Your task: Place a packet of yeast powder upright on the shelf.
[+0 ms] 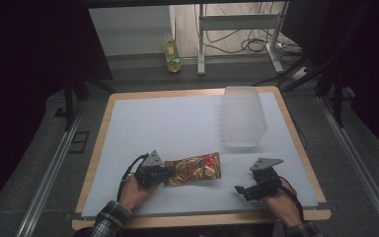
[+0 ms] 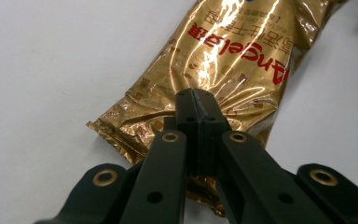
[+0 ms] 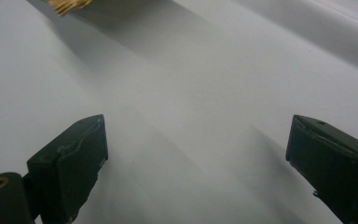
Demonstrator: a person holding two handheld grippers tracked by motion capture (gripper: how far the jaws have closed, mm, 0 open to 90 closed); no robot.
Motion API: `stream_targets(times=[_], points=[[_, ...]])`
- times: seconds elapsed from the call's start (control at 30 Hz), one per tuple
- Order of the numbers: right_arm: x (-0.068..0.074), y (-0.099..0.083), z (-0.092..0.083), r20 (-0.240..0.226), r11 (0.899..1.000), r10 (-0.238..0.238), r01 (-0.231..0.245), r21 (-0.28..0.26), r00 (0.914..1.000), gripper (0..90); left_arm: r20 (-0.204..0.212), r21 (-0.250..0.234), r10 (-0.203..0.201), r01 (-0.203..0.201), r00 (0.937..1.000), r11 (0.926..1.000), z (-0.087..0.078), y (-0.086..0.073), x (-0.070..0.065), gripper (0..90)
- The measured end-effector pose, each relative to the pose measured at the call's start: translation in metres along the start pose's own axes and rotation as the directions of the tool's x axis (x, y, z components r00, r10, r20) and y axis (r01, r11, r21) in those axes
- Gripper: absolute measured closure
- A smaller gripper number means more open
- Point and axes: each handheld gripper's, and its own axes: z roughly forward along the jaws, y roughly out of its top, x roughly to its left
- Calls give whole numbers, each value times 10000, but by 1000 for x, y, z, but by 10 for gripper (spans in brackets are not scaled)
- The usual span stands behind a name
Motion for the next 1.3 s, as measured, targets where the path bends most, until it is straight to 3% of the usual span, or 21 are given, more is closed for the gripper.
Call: stream_targets(times=[0.27, 0.53, 0.67, 1.0, 1.07, 1.3], points=[[2, 4, 1, -313, 10000, 14, -17, -86, 9995, 57, 100, -4, -189, 189, 9998, 9998, -6, -6, 0, 900], [4, 19, 6, -863, 9998, 90, -105, -169, 9962, 57, -226, -145, -2, -2, 9997, 9999, -10, -13, -5, 900], [5, 32, 18, -1549, 9993, 348, -360, -49, 9873, 57, -238, -254, -112, 106, 9997, 9996, -10, -14, -6, 900], [11, 62, 40, -2295, 9983, 542, -480, 326, 9718, 28, -194, -289, -248, 242, 9995, 9993, -11, -16, -6, 900], [13, 73, 48, -2660, 9966, 804, -732, 369, 9606, 28, -152, -280, -301, 297, 9994, 9992, -11, -16, -5, 900], [19, 94, 67, -2926, 9938, 1062, -914, 636, 9503, 55, -153, -265, -289, 285, 9995, 9992, -12, -16, -6, 900]])
